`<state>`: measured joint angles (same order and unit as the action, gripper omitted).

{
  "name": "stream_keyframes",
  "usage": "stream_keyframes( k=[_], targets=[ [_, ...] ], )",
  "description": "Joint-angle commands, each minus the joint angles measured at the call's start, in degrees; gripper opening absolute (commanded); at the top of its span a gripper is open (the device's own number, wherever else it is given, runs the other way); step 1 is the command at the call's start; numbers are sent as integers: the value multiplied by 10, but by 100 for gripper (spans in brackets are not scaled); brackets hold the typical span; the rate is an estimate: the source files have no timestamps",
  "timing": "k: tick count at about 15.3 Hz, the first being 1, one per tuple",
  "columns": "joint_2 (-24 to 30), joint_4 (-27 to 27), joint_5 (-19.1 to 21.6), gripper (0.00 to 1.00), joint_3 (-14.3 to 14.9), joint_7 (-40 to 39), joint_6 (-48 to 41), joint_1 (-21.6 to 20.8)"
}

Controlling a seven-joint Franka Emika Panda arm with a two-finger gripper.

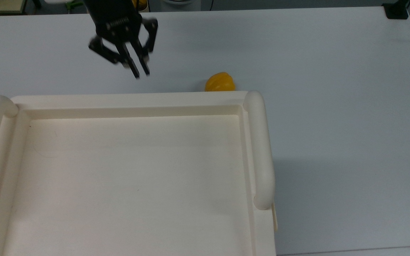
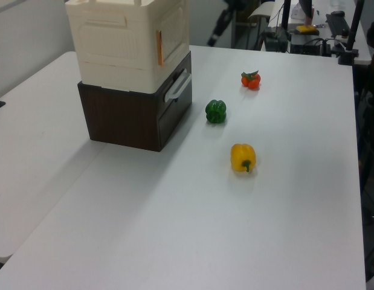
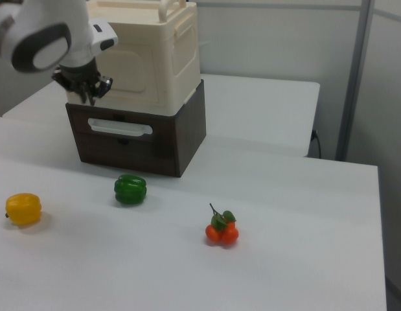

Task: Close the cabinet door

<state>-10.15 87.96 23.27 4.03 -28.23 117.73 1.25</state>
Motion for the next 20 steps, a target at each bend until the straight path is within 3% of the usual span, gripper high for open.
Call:
stream_keyframes(
  k=[1, 3, 4, 8, 11, 14, 17, 20],
  targets=[
    [78, 34, -79, 67, 31, 104, -141, -9],
    [104, 33, -109, 94, 41, 201, -180, -16],
    [114, 33, -127, 100, 41, 242, -188, -20],
    [145, 15, -159, 100, 41, 291, -293, -52],
    [150, 5, -193, 100, 23, 341, -341, -81],
    [143, 15, -193, 100, -17, 355, -321, -77],
    [142, 41, -195, 100, -17, 328, -230, -80],
    [138, 42, -197, 100, -15, 276, -222, -79]
  ],
)
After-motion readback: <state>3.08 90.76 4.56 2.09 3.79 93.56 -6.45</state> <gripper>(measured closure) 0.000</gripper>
